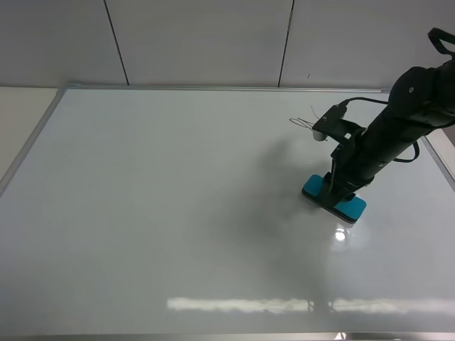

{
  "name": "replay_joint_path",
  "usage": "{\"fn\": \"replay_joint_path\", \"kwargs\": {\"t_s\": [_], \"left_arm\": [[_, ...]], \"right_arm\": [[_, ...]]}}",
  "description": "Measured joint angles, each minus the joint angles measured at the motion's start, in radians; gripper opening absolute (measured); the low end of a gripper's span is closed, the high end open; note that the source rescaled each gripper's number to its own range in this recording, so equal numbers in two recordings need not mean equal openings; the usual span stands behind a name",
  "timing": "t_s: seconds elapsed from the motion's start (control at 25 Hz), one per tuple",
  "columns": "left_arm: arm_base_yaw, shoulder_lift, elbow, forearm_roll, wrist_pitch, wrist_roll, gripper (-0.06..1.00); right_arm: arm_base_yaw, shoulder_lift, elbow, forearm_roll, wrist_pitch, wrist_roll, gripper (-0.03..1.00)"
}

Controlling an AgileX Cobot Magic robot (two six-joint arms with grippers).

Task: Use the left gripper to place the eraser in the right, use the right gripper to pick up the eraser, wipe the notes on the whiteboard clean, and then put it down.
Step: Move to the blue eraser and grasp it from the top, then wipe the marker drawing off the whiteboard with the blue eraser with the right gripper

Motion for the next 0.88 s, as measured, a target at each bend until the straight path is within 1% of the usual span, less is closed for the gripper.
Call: {"fn": "replay_joint_path", "kwargs": {"t_s": [0.32, 0.48, 0.6, 0.76, 0.84, 0.88], "left_arm": [[0.0, 0.0, 0.0, 0.0, 0.0, 0.0, 1.0], [0.0, 0.0, 0.0, 0.0, 0.0, 0.0, 1.0], [0.0, 0.0, 0.0, 0.0, 0.0, 0.0, 1.0], [0.0, 0.0, 0.0, 0.0, 0.0, 0.0, 1.0], [0.0, 0.0, 0.0, 0.0, 0.0, 0.0, 1.0], [0.0, 0.0, 0.0, 0.0, 0.0, 0.0, 1.0]], "right_arm": [[0.0, -0.001, 0.0, 0.009, -0.009, 0.017, 0.06], [0.0, -0.009, -0.019, 0.026, -0.04, 0.097, 0.06], [0.0, -0.009, -0.088, 0.021, -0.031, 0.195, 0.06], [0.0, 0.006, -0.234, -0.042, 0.016, 0.421, 0.06], [0.0, 0.031, -0.319, -0.09, 0.061, 0.545, 0.06], [0.0, 0.05, -0.352, -0.106, 0.082, 0.588, 0.06]]}}
